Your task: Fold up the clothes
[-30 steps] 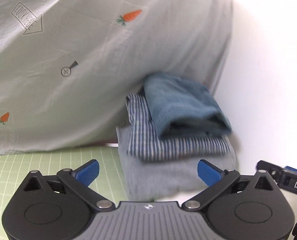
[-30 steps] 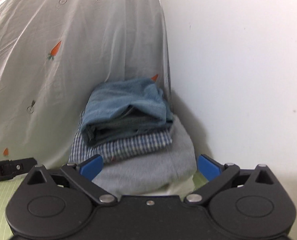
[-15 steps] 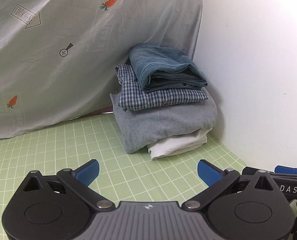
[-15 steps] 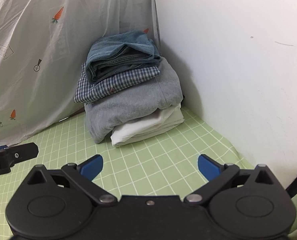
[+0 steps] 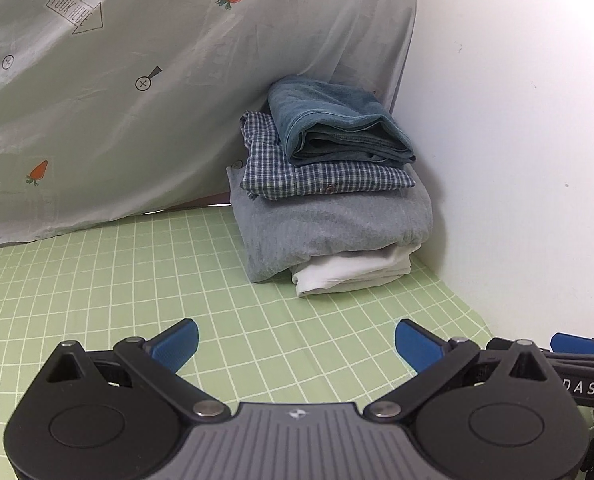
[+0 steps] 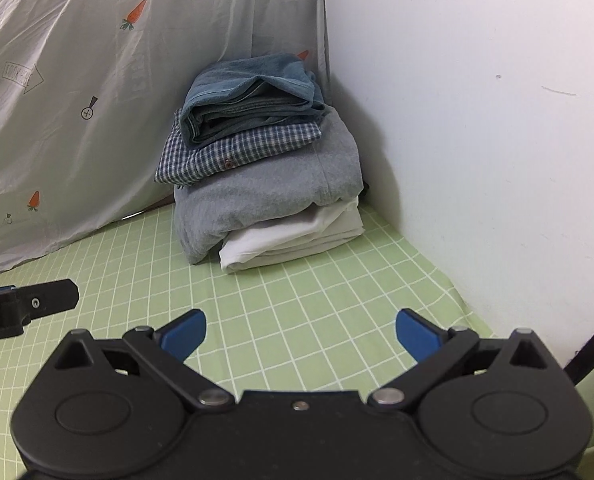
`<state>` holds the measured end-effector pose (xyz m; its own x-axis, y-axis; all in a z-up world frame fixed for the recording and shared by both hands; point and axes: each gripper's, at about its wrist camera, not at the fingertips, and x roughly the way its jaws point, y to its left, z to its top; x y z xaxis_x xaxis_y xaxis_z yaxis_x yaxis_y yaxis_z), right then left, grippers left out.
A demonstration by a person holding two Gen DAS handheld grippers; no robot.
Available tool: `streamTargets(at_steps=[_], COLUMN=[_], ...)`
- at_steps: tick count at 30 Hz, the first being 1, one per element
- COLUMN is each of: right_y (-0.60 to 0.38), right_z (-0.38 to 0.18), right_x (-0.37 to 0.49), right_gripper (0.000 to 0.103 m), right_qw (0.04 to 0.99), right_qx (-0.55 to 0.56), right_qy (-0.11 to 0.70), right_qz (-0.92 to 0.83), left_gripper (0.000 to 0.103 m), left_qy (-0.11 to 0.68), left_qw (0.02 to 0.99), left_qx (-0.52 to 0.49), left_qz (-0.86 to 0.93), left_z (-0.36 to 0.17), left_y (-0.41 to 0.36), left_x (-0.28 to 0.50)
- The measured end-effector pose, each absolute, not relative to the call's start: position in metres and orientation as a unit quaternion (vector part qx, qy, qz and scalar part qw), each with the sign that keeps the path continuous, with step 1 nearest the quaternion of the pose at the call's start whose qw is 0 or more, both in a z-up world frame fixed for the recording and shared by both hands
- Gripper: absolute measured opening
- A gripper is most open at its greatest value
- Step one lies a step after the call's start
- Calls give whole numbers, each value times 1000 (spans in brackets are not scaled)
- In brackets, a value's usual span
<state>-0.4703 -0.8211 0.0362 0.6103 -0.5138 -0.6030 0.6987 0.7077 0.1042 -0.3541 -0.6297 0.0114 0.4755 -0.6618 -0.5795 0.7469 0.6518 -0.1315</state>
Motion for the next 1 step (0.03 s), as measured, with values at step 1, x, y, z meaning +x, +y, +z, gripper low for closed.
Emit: streamTargets(at_steps=[1], right_y=[-821], right_z=[36], right_x=[-472], right_gripper=[102], right_qw=[882], right_qx=[167], right_qy=[277], right_qz=[-343], left_gripper=[103], left_qy=[305], left_qw=[856], left_qx=[70], left_qz=[-411], left_z=[11], left_y=[-630], left_x=[-355])
